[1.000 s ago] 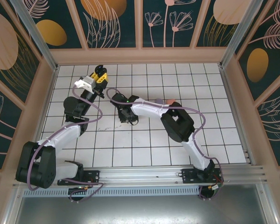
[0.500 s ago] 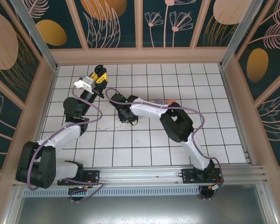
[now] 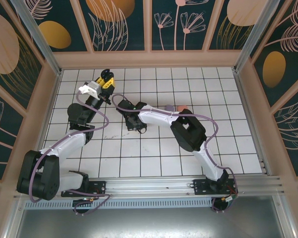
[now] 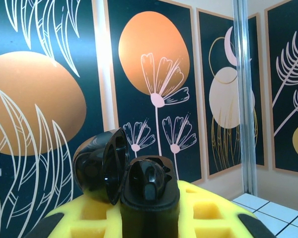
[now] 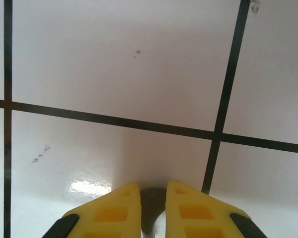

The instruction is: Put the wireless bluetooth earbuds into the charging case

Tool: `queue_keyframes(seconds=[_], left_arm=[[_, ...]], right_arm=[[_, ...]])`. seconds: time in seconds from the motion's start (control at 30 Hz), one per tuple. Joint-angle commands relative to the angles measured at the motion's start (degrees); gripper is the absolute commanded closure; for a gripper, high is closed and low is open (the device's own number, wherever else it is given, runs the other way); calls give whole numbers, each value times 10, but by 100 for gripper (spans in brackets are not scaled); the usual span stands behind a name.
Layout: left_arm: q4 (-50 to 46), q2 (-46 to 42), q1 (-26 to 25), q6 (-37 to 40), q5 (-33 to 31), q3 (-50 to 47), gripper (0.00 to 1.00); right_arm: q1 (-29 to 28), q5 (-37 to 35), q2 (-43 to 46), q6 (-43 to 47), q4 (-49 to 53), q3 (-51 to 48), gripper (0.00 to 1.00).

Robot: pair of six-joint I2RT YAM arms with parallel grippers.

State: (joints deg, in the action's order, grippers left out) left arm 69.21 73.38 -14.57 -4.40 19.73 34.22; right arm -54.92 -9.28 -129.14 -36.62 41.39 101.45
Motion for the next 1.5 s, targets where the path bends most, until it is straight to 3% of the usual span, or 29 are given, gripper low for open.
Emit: queue_keyframes(seconds=[0.0, 0.37, 0.8, 1.1, 1.47], left_arm=[[8, -9, 3, -9, 23, 8, 100], [-35, -18, 3, 0, 112, 19, 100], [-42, 6, -13, -13, 212, 22, 100], [-107, 43, -76, 43, 236, 65, 100], [-36, 102, -97, -13, 247, 121, 100]], right_arm=[[-2, -32, 57, -13, -19, -26, 86], [33, -76, 223, 3, -55, -76, 86], [69, -105, 359, 103, -98, 0, 86], [69, -64, 418, 169, -181, -2, 86], [68, 1, 500, 181, -285, -113, 86]])
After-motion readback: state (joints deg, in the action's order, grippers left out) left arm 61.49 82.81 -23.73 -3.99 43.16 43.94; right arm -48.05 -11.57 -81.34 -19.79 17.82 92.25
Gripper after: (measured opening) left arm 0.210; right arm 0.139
